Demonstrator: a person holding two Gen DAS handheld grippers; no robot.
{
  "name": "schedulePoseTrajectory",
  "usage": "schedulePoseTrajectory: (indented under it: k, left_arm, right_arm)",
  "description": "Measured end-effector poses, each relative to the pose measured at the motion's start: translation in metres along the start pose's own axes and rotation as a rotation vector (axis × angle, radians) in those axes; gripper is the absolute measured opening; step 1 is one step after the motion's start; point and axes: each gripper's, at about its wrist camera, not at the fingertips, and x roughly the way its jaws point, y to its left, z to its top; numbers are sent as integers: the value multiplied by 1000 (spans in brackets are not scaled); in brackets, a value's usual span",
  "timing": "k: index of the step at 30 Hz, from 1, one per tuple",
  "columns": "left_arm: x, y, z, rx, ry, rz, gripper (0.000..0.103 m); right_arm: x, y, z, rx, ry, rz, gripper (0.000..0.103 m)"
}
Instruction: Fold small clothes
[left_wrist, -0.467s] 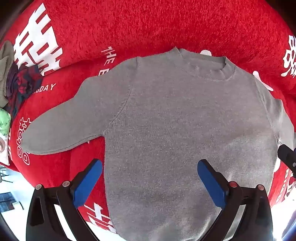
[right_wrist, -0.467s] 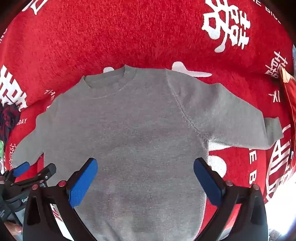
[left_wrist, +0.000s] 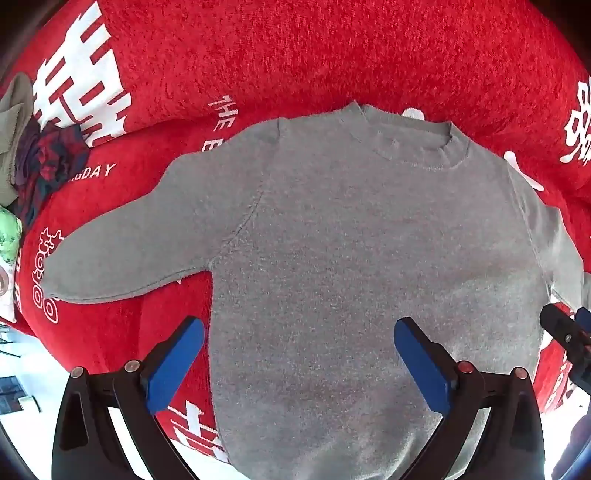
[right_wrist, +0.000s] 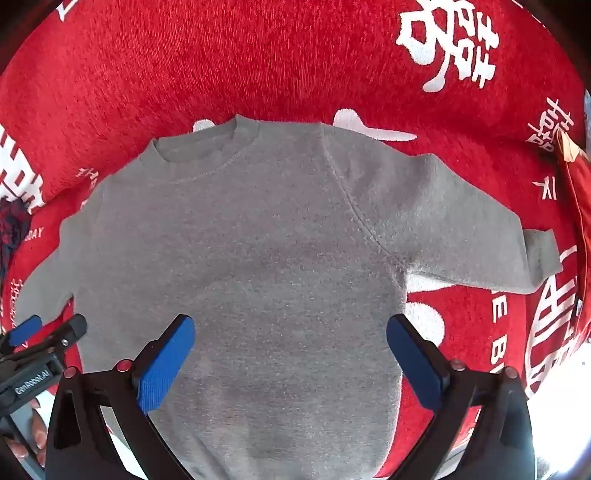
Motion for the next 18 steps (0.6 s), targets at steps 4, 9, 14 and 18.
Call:
schedulePoseTrajectory:
  k: [4, 9, 14, 18]
  left_arm:
    - [3, -1, 1, 7, 6, 5, 103]
    - [6, 0, 1, -1, 21, 1, 103]
    - [10, -2, 0, 18, 28, 20, 103]
    - [14, -1, 1, 28, 32, 31, 103]
  right_arm:
    - [1, 2, 2, -19, 8, -10, 103]
    - [5, 6, 2, -32, 22, -11, 103]
    - [10, 6, 1, -45, 32, -9, 103]
    - [13, 7, 2, -45, 37, -9, 103]
